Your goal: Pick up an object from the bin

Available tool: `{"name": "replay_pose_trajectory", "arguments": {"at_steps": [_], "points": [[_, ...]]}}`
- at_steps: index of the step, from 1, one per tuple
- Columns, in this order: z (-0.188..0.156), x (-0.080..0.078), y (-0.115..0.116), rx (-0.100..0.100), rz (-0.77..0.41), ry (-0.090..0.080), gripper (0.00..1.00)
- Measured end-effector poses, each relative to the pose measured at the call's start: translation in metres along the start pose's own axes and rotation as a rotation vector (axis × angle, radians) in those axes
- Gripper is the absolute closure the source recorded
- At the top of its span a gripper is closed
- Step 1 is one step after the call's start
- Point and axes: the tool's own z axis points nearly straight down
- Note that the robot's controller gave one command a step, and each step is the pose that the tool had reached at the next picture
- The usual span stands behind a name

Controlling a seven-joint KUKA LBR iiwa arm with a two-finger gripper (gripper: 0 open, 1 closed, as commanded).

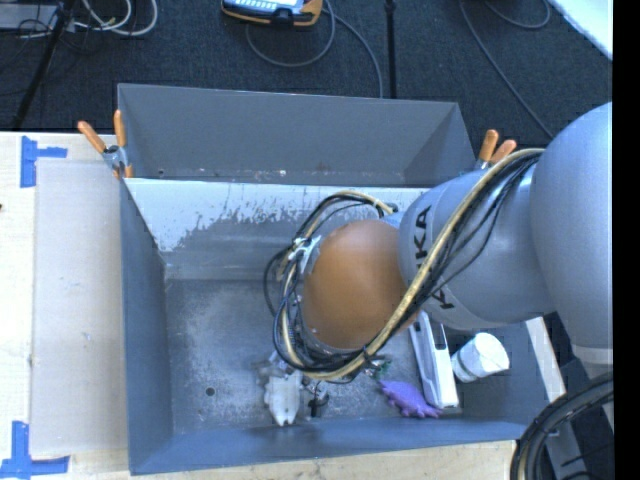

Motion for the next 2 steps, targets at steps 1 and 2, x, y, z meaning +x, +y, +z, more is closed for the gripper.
{"name": "replay_pose_trajectory", "arguments": {"at_steps": [1,2], "points": [[-0.0084,0.0002,0.0004,0.000,0.001,0.001,1.00],[-0.0151,-0.0002,0.0005,0.000,0.001,0.000,1.00]]}}
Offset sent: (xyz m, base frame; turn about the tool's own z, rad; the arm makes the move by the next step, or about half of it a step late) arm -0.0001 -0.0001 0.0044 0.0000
